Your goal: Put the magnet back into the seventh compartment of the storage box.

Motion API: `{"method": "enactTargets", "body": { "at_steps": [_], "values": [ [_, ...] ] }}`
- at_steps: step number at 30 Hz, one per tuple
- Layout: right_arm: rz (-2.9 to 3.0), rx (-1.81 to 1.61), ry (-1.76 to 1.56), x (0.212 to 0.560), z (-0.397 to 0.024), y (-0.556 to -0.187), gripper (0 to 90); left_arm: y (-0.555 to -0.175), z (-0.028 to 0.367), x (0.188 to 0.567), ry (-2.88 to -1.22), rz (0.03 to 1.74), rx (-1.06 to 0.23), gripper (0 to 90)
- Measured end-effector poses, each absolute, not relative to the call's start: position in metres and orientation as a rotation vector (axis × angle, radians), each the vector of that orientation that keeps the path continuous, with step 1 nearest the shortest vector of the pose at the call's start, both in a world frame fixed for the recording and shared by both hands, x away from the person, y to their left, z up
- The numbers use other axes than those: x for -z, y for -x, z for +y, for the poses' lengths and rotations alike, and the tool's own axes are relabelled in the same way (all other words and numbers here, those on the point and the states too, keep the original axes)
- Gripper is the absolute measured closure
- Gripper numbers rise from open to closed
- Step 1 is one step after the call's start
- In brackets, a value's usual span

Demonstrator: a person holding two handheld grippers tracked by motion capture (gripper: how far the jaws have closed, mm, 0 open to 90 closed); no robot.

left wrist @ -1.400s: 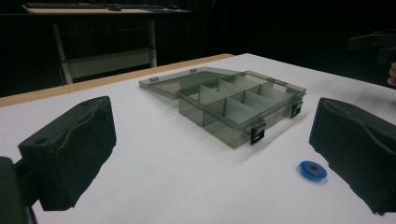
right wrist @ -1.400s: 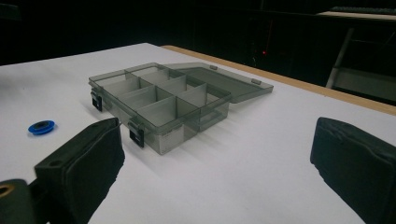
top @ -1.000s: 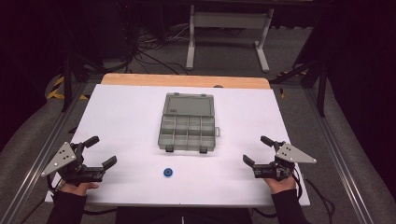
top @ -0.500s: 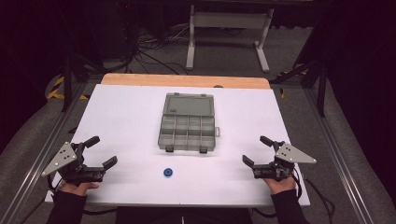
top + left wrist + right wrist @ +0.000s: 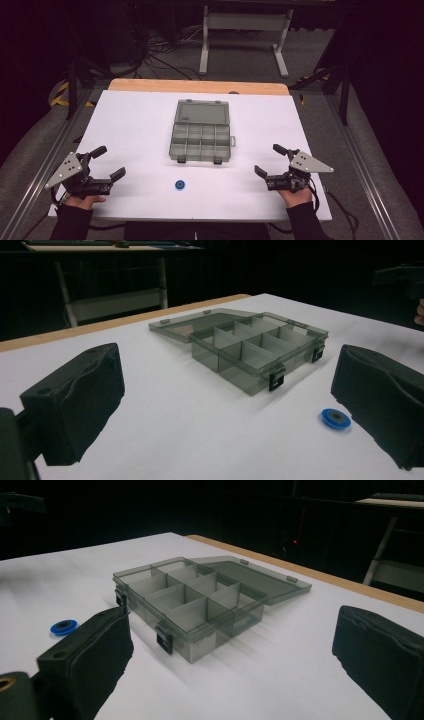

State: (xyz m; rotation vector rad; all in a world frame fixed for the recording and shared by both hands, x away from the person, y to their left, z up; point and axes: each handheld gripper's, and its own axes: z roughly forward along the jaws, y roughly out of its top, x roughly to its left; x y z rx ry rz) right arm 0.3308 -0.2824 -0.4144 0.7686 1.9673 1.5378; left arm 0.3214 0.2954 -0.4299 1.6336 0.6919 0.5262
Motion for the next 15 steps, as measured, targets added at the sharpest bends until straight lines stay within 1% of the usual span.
{"method": "enactTargets", "body": {
  "at_steps": [15],
  "values": [
    [2.045, -1.607, -0.68, 0.403, -0.244, -0.34, 3.3, -0.322, 0.295, 0.43, -1.638, 0.695, -0.521, 1.1]
  ]
}}
